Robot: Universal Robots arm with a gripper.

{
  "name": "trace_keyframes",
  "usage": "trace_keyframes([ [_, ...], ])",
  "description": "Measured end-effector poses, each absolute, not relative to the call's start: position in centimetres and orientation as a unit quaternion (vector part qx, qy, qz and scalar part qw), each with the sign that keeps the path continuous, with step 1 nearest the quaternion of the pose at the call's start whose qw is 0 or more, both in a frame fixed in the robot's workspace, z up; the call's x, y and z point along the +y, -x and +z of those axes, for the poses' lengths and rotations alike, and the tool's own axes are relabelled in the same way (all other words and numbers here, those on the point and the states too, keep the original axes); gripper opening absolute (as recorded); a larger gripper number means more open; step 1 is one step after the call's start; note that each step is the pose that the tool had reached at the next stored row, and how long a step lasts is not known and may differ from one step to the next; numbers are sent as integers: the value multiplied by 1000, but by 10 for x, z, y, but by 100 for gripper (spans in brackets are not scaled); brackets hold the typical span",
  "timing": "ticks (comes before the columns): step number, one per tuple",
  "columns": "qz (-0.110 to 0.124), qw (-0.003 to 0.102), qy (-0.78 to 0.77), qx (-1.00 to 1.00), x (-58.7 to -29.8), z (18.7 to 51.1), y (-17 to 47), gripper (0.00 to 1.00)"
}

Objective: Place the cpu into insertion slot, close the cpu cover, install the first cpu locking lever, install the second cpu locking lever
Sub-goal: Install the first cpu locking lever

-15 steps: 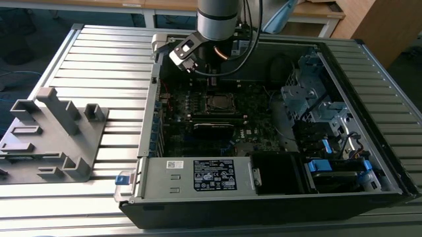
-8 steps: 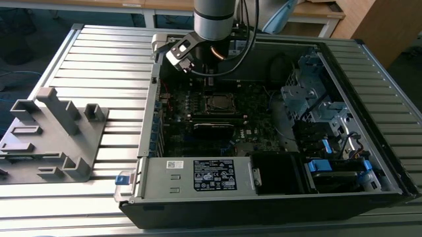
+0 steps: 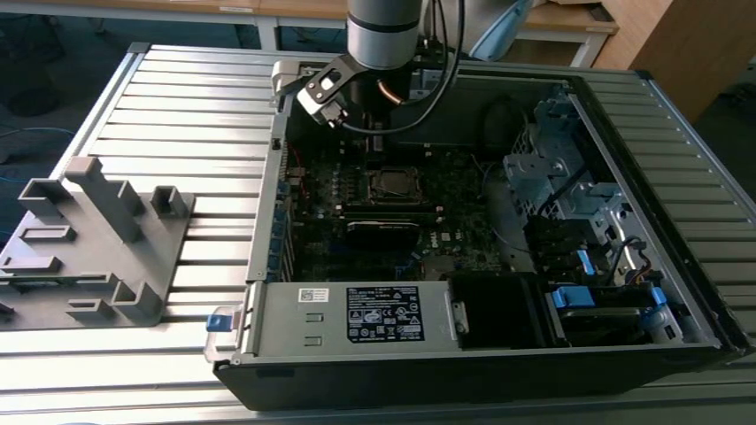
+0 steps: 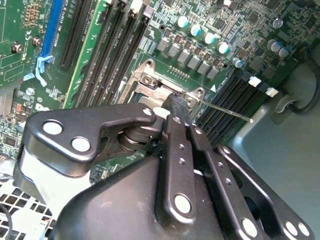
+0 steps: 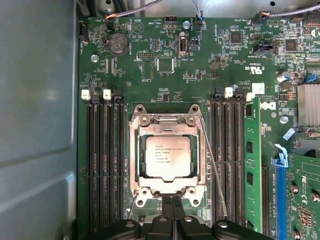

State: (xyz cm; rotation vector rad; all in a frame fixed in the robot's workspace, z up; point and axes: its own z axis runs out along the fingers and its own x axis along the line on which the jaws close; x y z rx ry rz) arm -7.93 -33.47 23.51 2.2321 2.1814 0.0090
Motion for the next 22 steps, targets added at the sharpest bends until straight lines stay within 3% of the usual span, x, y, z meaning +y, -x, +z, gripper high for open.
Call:
trace_keyframes([
  [22, 4, 10, -615, 789, -335, 235, 79, 10],
])
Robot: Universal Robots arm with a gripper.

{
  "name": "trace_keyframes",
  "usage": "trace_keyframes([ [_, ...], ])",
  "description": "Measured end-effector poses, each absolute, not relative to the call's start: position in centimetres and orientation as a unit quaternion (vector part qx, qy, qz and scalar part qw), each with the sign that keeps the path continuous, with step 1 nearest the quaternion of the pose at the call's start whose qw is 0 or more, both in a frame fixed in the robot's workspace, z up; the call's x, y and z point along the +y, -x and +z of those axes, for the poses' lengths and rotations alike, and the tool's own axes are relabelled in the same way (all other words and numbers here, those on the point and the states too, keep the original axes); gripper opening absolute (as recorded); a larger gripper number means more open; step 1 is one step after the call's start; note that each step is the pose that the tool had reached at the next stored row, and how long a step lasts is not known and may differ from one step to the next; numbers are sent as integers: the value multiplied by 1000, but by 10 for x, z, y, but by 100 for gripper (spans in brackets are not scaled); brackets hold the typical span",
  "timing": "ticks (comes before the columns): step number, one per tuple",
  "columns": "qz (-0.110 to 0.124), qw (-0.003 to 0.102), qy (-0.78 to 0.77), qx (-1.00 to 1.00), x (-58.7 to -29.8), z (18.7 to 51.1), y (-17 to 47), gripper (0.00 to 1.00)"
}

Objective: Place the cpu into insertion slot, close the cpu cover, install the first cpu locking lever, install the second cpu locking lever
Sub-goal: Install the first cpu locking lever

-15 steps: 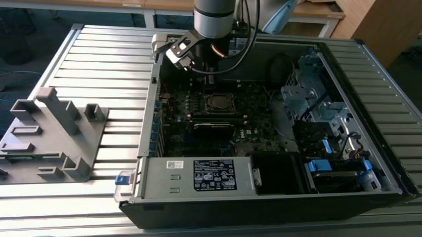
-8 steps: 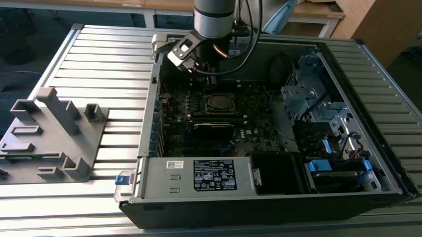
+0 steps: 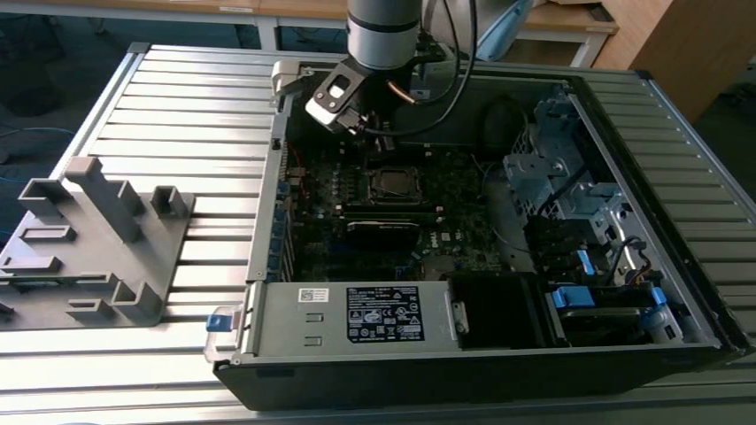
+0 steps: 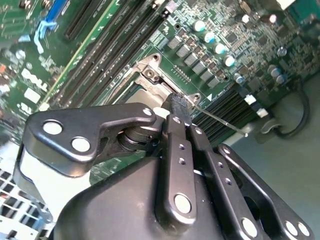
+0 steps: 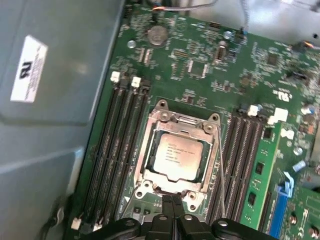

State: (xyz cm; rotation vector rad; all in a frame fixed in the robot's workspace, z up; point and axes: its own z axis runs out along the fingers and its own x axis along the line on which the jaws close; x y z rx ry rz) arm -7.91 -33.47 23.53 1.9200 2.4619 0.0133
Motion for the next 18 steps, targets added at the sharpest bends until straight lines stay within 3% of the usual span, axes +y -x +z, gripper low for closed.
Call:
trace_keyframes([
  [18, 5, 9, -559, 829, -335, 234, 79, 10],
])
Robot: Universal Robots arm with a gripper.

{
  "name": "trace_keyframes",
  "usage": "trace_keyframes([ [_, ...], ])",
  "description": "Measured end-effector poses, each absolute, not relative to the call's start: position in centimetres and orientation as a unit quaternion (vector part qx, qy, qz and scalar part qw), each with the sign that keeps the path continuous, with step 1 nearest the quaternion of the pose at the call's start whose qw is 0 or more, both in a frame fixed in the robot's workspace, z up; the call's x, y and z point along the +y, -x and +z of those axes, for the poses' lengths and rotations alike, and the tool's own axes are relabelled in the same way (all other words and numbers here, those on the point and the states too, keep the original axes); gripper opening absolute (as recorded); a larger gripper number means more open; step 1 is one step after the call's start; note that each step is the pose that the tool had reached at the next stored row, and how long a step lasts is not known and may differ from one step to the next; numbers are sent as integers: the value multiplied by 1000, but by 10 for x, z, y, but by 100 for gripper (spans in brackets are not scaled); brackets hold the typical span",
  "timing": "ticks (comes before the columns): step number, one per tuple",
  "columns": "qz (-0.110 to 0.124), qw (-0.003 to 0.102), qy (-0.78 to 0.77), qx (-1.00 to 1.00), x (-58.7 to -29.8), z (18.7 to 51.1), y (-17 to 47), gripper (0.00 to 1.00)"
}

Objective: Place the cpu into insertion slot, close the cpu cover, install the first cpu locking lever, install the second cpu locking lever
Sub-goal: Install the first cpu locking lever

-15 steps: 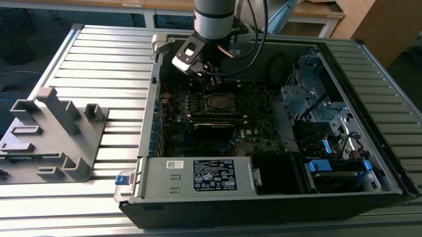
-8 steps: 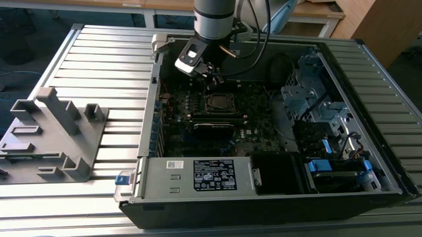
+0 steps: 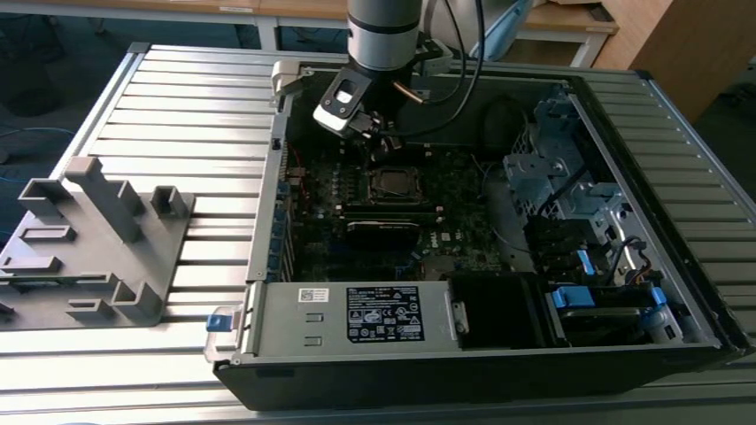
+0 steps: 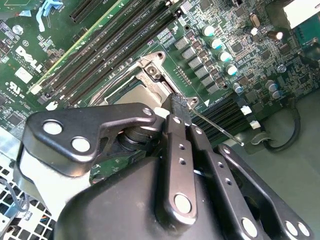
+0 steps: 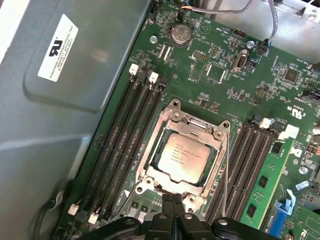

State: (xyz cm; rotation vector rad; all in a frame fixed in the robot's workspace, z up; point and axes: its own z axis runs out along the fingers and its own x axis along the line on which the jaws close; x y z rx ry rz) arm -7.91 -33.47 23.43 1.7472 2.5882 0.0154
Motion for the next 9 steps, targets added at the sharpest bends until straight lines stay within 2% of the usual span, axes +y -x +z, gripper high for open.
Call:
trace_keyframes([
  [9, 5, 9, -518, 855, -335, 234, 79, 10],
])
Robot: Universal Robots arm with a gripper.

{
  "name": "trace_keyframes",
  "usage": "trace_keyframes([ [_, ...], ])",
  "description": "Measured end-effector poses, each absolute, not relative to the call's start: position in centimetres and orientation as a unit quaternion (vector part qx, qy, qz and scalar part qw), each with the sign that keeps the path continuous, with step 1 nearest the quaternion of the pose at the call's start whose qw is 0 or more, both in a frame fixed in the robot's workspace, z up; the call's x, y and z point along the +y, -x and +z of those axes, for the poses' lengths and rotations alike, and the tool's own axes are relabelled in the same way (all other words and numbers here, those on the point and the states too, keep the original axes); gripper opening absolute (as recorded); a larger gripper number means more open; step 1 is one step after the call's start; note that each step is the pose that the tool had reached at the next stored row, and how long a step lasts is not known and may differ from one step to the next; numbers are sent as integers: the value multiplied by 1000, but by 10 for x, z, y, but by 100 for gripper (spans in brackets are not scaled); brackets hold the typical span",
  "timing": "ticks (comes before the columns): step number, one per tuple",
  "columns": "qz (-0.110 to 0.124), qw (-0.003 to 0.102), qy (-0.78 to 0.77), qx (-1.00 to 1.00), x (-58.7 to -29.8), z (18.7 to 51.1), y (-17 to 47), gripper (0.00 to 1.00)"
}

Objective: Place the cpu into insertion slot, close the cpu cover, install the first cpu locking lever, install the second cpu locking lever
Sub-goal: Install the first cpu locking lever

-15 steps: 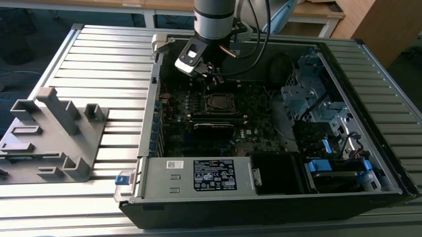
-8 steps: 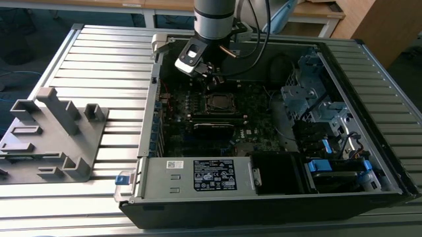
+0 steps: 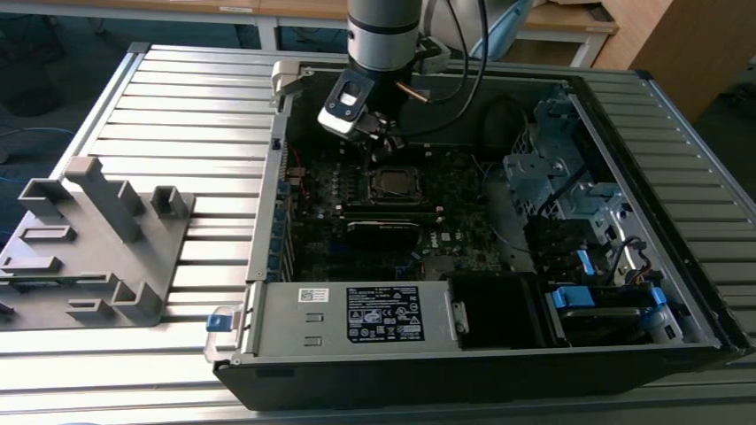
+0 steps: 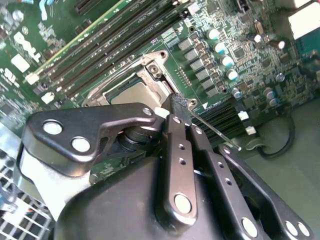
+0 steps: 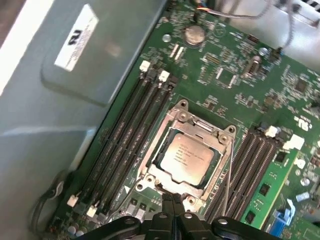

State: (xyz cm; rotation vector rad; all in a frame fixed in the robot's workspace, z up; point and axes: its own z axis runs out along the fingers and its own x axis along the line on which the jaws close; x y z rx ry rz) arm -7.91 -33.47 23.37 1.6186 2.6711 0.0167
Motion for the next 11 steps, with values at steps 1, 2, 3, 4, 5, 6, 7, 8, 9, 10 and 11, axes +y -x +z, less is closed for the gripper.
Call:
trace_keyframes([
  [1, 5, 9, -510, 860, -335, 234, 79, 10],
  [2, 6, 9, -503, 864, -335, 233, 79, 10],
  [3, 6, 9, -494, 869, -335, 233, 79, 10],
  [4, 6, 9, -487, 874, -335, 233, 79, 10],
  [5, 6, 9, -479, 878, -335, 233, 79, 10],
  [6, 6, 9, -471, 882, -335, 233, 79, 10],
  [7, 6, 9, -463, 886, -335, 233, 79, 10],
  [8, 6, 9, -455, 890, -335, 232, 79, 10],
  [9, 6, 9, -446, 895, -335, 232, 79, 10],
  [10, 6, 9, -440, 898, -335, 232, 79, 10],
  [11, 6, 9, -439, 899, -335, 232, 79, 10],
])
